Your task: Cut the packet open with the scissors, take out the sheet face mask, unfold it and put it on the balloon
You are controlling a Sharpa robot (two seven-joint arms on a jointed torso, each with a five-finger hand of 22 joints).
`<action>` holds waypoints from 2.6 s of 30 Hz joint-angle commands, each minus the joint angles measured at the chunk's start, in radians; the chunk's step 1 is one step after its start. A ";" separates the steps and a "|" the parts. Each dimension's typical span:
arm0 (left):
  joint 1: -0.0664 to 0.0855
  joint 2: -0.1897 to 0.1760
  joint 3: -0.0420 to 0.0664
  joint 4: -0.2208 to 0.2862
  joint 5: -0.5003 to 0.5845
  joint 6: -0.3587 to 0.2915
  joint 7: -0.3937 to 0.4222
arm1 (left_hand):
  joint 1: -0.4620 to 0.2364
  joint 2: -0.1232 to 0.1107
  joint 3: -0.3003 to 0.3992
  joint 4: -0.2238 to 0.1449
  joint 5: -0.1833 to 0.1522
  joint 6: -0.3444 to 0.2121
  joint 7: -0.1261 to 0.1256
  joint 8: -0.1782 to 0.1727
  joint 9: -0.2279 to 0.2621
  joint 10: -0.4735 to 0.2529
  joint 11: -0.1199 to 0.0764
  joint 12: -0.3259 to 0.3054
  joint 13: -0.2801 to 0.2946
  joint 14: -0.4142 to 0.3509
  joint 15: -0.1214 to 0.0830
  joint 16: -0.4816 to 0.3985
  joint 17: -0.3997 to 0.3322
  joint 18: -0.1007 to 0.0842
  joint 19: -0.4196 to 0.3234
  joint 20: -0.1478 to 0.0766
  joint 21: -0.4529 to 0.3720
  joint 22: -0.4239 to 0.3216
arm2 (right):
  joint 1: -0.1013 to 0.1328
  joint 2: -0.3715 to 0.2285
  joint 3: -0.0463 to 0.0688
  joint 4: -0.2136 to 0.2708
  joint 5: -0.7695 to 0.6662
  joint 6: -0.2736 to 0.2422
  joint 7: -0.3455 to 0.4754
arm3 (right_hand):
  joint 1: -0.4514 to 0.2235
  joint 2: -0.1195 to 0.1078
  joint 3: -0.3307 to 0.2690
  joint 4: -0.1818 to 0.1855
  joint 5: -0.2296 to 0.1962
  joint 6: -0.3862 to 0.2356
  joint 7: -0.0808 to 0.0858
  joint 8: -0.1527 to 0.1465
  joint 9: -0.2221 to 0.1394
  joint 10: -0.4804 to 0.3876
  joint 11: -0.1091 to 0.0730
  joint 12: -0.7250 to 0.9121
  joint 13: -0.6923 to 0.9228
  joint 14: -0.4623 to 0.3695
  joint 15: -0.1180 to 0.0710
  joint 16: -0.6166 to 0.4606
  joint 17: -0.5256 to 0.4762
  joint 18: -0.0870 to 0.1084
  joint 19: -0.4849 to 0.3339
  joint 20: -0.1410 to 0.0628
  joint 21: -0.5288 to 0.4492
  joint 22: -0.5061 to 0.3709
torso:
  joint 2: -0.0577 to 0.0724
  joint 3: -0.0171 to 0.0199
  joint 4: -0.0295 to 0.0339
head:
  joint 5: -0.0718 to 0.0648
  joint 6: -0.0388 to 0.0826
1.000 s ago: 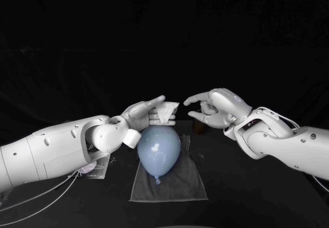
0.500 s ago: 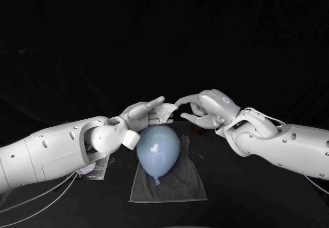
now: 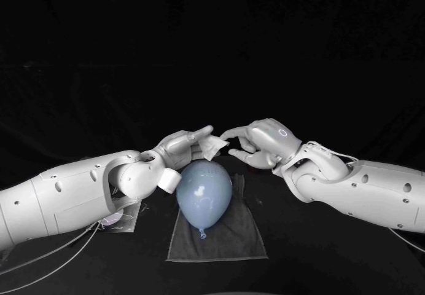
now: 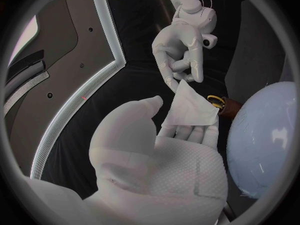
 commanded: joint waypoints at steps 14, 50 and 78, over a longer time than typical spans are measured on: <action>0.002 0.004 0.002 0.002 -0.007 -0.003 0.031 | -0.005 -0.006 0.000 0.008 -0.002 -0.017 0.056 -0.007 -0.004 -0.034 0.015 -0.005 -0.002 -0.025 0.010 -0.002 0.000 -0.010 -0.015 0.000 -0.006 -0.001 | -0.013 0.008 -0.002 0.026 -0.114 -0.099 -0.022 | 0.018 -0.012 -0.012 -0.018 -0.002 -0.014 -0.004 -0.018 -0.011 0.009 -0.002 0.033 0.012 0.003 -0.002 0.022 0.020 0.009 -0.015 -0.002 0.028 0.030 | -0.001 -0.0002 0.0004 | 0.006 0.002; 0.002 0.003 0.002 0.013 -0.002 0.045 0.007 | -0.022 0.003 -0.015 0.037 -0.002 0.027 0.046 0.022 0.010 0.022 0.008 0.001 0.003 0.017 0.004 0.008 0.010 -0.008 0.015 -0.001 0.000 0.003 | -0.014 0.062 -0.002 -0.026 -0.203 -0.144 -0.050 | 0.086 0.035 0.068 -0.113 -0.004 0.104 -0.018 0.066 0.003 0.097 -0.015 0.168 0.085 0.073 -0.019 0.089 0.113 0.013 -0.075 -0.021 0.187 0.204 | 0.000 0.0000 0.0005 | 0.005 0.007; 0.002 0.004 0.002 0.009 -0.001 0.027 0.001 | -0.018 -0.002 -0.018 0.038 -0.002 0.012 0.054 0.016 0.007 0.009 0.012 -0.002 0.001 0.022 0.004 0.009 0.012 -0.007 0.033 -0.001 0.004 0.004 | -0.014 0.057 -0.002 -0.006 -0.085 -0.192 0.000 | -0.094 0.101 0.019 0.158 -0.004 0.120 -0.064 0.198 0.095 0.250 -0.042 0.308 0.219 0.202 -0.037 0.130 0.282 0.015 0.085 -0.029 0.022 0.074 | -0.001 -0.0004 0.0007 | 0.005 0.008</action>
